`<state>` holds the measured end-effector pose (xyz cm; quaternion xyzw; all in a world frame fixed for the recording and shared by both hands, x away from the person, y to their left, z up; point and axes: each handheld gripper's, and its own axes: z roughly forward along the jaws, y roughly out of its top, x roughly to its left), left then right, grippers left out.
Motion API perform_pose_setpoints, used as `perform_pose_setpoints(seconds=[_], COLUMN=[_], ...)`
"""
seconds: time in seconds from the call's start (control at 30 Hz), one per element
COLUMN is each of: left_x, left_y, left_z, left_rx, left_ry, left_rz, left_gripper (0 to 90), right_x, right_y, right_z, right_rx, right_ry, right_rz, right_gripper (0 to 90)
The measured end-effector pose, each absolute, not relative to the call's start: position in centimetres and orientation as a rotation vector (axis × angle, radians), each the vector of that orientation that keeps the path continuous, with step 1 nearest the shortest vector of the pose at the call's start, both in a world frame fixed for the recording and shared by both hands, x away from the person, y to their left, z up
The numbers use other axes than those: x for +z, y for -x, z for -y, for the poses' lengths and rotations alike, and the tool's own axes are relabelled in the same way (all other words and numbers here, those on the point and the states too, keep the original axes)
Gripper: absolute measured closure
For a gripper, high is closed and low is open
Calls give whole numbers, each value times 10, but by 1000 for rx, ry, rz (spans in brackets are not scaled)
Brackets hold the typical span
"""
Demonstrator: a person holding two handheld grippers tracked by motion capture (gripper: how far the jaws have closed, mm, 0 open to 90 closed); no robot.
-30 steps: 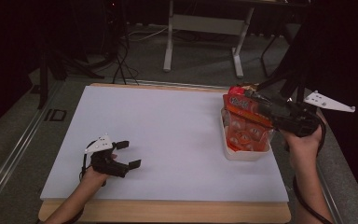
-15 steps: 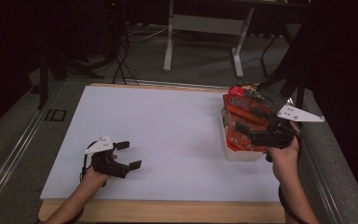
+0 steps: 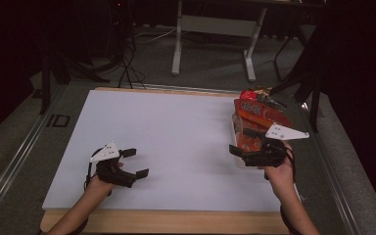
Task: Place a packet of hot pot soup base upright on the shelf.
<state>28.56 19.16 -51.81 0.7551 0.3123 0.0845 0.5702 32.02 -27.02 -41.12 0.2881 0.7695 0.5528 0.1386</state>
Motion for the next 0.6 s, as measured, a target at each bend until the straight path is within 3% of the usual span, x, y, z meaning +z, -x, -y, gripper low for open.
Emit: perform_pose_setpoints(seconds=[0.6], left_x=[-519], left_y=[-285], left_z=[-191], left_rx=[197], left_ry=[-1771], left_rz=[-727], left_gripper=[25], right_x=[-458], right_y=[-314], right_z=[249], right_rx=[1565], right_ry=[-771], right_rz=[-2395], right_gripper=[126])
